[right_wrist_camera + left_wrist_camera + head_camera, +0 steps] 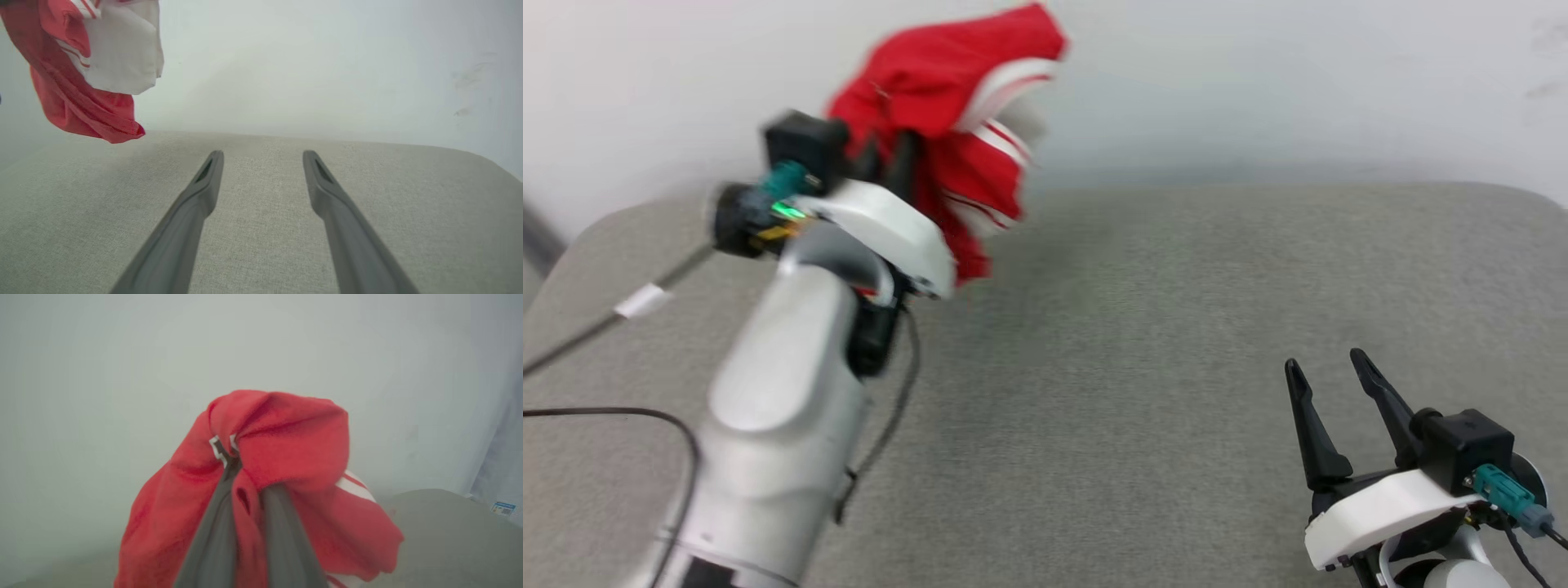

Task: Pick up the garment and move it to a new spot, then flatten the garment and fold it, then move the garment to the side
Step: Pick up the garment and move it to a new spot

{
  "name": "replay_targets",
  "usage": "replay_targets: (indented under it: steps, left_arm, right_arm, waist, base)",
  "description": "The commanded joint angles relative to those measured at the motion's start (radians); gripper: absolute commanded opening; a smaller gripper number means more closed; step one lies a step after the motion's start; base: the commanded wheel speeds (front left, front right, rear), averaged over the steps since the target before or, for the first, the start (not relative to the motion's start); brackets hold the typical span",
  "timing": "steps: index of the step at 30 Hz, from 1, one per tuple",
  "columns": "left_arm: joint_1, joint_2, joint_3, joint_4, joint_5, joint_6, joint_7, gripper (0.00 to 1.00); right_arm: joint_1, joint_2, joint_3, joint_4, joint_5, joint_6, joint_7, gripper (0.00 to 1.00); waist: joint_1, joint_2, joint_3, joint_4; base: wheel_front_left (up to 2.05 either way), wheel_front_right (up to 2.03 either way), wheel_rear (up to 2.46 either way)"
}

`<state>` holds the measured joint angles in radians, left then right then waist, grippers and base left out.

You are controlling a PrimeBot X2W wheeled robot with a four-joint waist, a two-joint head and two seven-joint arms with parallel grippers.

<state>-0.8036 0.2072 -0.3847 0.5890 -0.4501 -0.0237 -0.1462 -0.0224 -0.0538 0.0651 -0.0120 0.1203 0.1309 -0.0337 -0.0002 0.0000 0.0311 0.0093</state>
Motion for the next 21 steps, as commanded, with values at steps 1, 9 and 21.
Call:
replay_targets:
  steps: [1, 9, 21]
  left_arm:
    - [0.028, -0.027, -0.016, -0.005, -0.004, -0.009, -0.014, 0.0]
    - [0.245, -0.143, -0.138, 0.011, -0.061, -0.036, -0.039, 0.0]
    - [0.419, -0.154, -0.302, 0.039, -0.074, -0.035, 0.022, 1.0]
  right_arm:
    - [0.005, 0.003, 0.001, -0.005, 0.0, 0.0, 0.003, 1.0]
    - [0.015, 0.004, 0.003, -0.003, 0.01, 0.0, 0.003, 1.0]
    - [-0.001, 0.004, -0.013, 0.002, 0.025, 0.0, -0.016, 1.0]
  waist:
    - [0.0002, 0.0, 0.005, -0.057]
    - [0.0002, 0.0, 0.031, -0.168]
    - [0.0002, 0.0, 0.07, -0.12]
  base:
    - [0.0, 0.0, 0.0]
    - [0.0, 0.0, 0.0]
    - [0.0, 0.0, 0.0]
